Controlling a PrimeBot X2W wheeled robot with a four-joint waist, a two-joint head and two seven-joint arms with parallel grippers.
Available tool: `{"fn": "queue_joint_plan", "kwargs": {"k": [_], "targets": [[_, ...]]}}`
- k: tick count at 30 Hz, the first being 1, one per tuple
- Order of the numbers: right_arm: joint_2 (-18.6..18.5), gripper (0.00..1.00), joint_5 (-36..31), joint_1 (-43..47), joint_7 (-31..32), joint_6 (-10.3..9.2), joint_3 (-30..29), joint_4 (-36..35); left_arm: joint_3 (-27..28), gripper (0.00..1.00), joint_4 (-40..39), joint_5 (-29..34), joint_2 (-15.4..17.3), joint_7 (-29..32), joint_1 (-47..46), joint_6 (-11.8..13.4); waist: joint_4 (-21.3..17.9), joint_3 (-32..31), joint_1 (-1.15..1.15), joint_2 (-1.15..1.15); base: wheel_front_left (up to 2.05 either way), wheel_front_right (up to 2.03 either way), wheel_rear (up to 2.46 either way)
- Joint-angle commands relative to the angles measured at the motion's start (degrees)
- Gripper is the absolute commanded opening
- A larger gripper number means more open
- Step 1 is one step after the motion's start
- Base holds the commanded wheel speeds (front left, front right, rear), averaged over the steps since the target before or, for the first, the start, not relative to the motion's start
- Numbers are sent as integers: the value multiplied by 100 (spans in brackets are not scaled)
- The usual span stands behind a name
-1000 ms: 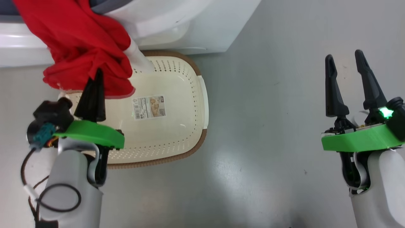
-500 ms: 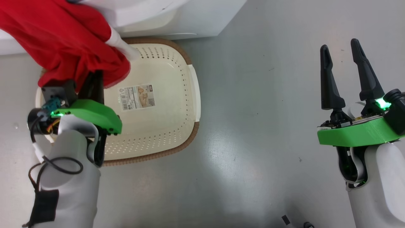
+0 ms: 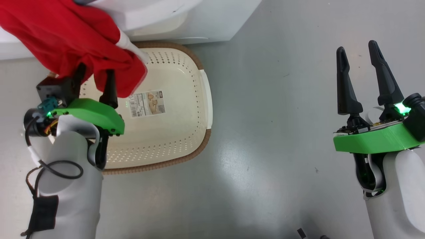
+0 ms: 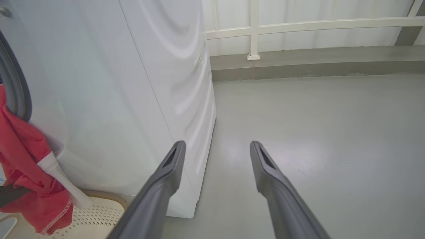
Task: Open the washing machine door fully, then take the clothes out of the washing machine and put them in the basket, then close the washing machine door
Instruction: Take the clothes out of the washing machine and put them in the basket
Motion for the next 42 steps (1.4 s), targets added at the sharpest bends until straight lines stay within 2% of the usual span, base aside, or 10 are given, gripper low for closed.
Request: {"fn": "queue_joint_plan", "kwargs": {"k": [1, 14, 26, 42], "targets": [[22, 100, -35, 60, -36, 36, 76, -136, 130, 100, -176, -25, 185, -28, 280, -31, 27, -27, 0, 0, 0, 0, 0], [22, 100, -111, 163, -36, 36, 60, -99, -42, 100, -1197, -300, 165, -28, 833, -32, 184, -302, 0, 0, 0, 0, 0], [22, 100, -127, 333, -36, 36, 21, -61, 129, 100, -2551, -250, 163, -28, 1518, -33, 236, -600, 0, 0, 0, 0, 0], [22, 100, -123, 501, -36, 36, -23, -52, 295, 100, -4283, -327, 162, -28, 2888, -33, 229, -858, 0, 0, 0, 0, 0]]}}
